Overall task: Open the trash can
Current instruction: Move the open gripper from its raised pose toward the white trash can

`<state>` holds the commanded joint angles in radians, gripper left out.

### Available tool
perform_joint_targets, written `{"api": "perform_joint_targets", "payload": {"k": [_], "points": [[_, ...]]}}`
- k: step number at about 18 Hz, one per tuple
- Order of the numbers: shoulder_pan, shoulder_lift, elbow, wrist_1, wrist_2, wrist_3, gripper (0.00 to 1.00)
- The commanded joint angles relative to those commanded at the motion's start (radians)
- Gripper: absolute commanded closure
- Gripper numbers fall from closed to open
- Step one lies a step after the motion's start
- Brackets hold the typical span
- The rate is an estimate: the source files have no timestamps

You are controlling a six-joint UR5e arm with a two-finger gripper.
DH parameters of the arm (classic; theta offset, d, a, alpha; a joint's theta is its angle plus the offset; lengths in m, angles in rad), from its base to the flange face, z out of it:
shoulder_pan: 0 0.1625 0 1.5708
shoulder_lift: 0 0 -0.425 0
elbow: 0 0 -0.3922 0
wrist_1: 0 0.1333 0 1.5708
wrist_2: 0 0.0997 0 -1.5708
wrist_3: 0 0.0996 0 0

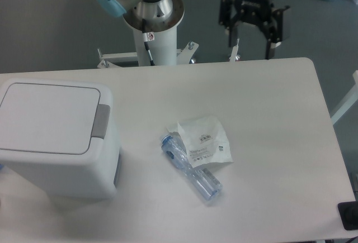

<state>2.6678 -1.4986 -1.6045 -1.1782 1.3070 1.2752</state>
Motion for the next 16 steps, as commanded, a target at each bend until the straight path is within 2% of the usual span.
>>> {"api": "perform_joint_targets", "payload": {"k": [5,11,14,16], "points": [[-0.127,-0.043,0.003,0.100,0.002,-0.258,0.00],[-0.224,-0.084,0.008,0.160,0.000,-0.537,0.00],[-0.270,-0.120,0.029,0.201,0.000,-0.692,0.00],[-0.296,-0.135,0.043,0.209,-0.003,-0.761,0.00]]}}
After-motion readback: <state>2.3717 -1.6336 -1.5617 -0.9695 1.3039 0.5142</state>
